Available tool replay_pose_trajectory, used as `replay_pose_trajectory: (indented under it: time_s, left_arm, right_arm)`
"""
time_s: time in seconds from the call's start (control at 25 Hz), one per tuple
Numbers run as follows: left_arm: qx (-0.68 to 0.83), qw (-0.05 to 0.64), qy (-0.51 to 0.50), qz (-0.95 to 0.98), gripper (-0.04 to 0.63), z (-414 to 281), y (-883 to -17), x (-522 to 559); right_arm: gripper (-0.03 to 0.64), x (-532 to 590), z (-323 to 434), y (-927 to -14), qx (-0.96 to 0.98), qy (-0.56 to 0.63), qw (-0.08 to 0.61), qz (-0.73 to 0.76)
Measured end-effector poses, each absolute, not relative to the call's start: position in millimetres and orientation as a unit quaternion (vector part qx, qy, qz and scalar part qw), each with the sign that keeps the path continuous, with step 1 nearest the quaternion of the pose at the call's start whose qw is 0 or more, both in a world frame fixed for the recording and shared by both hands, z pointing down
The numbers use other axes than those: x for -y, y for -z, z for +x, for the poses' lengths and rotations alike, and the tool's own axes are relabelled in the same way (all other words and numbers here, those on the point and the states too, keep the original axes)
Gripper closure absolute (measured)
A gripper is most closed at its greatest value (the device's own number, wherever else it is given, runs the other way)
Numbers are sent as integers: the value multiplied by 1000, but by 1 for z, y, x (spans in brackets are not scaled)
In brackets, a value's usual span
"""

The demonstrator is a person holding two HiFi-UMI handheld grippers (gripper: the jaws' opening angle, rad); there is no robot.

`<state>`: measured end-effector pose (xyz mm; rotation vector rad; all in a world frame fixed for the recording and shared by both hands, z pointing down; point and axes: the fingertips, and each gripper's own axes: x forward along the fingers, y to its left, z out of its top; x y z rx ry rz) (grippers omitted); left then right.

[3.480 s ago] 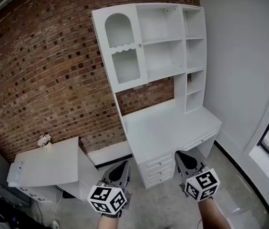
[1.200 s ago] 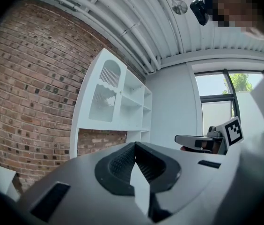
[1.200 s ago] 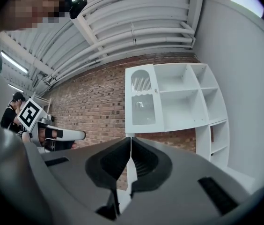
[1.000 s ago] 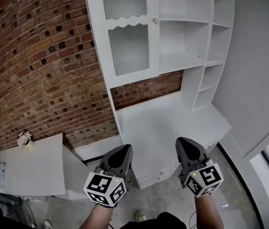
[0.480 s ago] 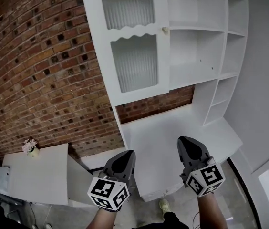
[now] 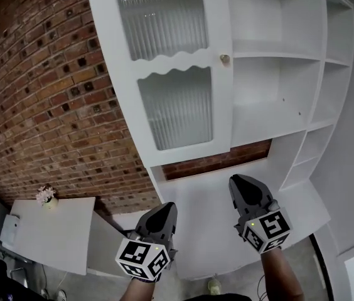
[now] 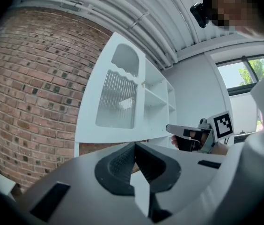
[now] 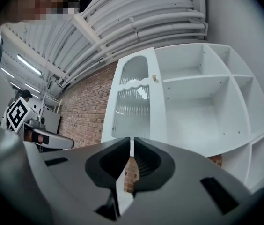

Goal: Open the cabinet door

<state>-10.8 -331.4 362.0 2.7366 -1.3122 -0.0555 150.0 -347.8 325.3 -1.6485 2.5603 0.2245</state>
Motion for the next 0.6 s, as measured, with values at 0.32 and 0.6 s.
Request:
replay_pose_trajectory:
  time_s: [0.32,0.6]
  left_arm:
    - [460,50,10,887,589,11,-364,369]
    - [478,46,2,877,589,20,-368,389]
  right_arm:
    - [604,407,176,-302,-848,-91,66,-518]
    - [531,449,181,-285,-858,-102,89,-495]
